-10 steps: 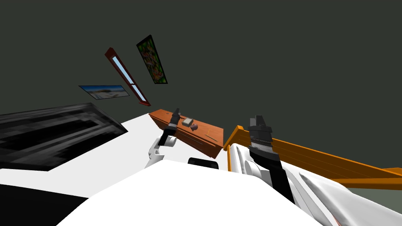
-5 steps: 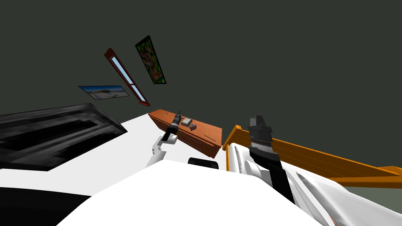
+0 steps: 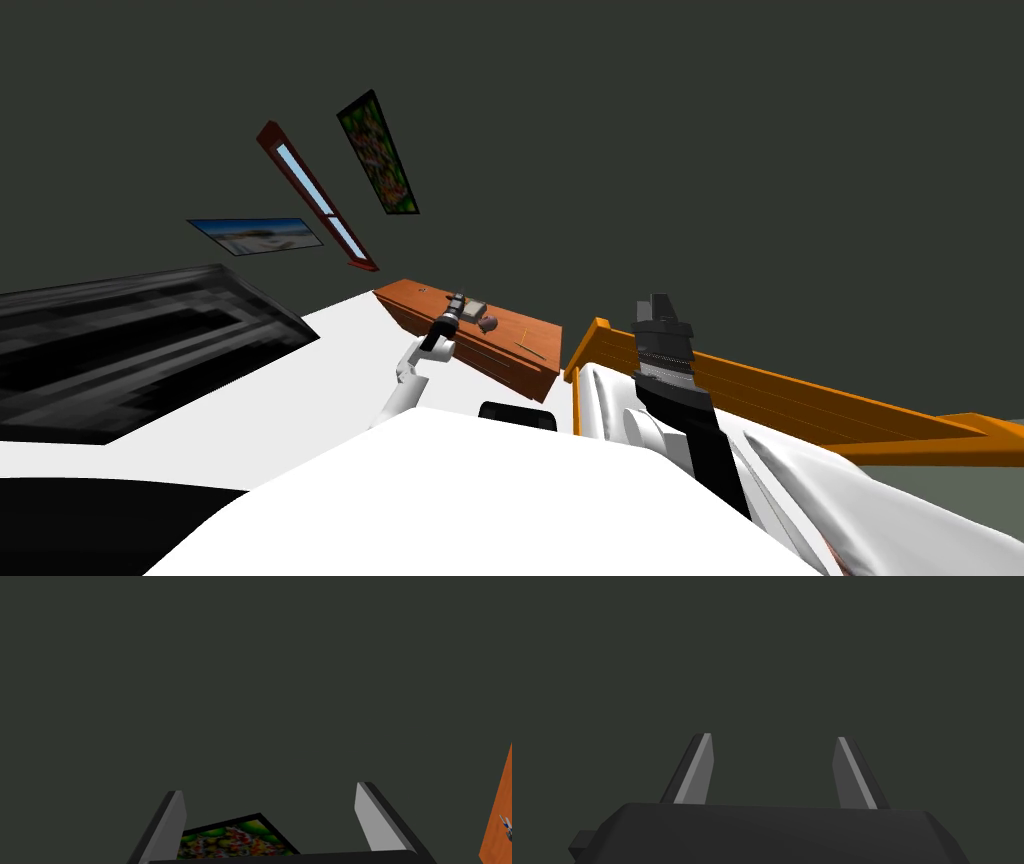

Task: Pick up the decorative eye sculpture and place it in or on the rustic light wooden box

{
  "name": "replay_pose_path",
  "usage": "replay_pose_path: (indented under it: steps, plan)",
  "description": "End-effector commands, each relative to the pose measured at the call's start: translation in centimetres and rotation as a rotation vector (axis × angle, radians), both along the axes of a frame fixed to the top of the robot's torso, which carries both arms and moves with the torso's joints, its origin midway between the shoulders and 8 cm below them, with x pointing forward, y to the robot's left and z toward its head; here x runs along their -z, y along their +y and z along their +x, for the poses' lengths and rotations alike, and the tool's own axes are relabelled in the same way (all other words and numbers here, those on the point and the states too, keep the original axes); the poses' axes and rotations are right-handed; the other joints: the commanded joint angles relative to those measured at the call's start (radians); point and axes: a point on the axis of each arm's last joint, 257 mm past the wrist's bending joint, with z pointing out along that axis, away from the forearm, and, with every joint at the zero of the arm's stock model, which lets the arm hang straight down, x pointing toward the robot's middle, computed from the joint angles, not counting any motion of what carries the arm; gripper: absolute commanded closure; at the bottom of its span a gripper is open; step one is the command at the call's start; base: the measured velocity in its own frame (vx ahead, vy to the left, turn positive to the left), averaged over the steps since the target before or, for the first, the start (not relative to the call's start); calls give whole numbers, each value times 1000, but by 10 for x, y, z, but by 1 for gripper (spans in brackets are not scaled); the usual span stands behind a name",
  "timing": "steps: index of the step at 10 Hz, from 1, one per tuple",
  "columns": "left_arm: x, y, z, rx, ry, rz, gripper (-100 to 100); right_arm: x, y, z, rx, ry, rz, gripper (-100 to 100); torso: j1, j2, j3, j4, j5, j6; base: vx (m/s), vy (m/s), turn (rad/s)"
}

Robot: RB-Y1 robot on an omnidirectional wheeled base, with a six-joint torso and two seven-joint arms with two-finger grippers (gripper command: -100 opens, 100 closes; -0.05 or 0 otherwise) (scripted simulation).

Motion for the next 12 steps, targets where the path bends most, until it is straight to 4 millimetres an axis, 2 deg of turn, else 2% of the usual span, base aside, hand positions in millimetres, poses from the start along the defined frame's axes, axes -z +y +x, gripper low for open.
replay_pose_path:
  steps: [1, 4, 6, 7, 8, 9, 10, 11, 12]
  plan:
    - [23, 3, 10, -12, 71, 2, -100, 0, 0, 0, 0, 0, 0, 0, 0, 0, 0, 0, 0, 0, 7, -35, -73]
    - [57, 11, 15, -32, 168, 2, -100, 0, 0, 0, 0, 0, 0, 0, 1, 0, 0, 0, 0, 0, 7, -19, -38]
    - [93, 20, 21, -50, 276, 12, -100, 0, 0, 0, 0, 0, 0, 0, 1, -1, 0, 0, 0, 0, 15, -12, -96]
    - [100, 22, 20, -55, 297, 11, -100, 0, 0, 0, 0, 0, 0, 0, 1, -1, -1, 0, 0, 0, 17, -8, -50]
    - [117, 27, 21, -63, 347, 18, -100, 0, 0, 0, 0, 0, 0, 0, 1, -1, 0, 0, 0, 0, 17, -10, -60]
    - [122, 28, 20, -68, 364, 16, -100, 0, 0, 0, 0, 0, 0, 0, 1, -1, 0, 0, 0, 0, 13, -5, -47]
    - [138, 33, 19, -78, 420, 23, -100, 0, 0, 0, 0, 0, 0, 0, 2, 0, 0, 0, 0, 0, 13, -1, -98]
    - [143, 34, 18, -80, 429, 23, -100, 0, 0, 0, 0, 0, 0, 0, 2, -1, 0, 0, 0, 0, 13, 3, -55]
    - [163, 40, 15, -92, 492, 29, -100, 0, 0, 0, 0, 0, 0, 0, 2, 0, 0, 0, 0, 0, 18, 4, -87]
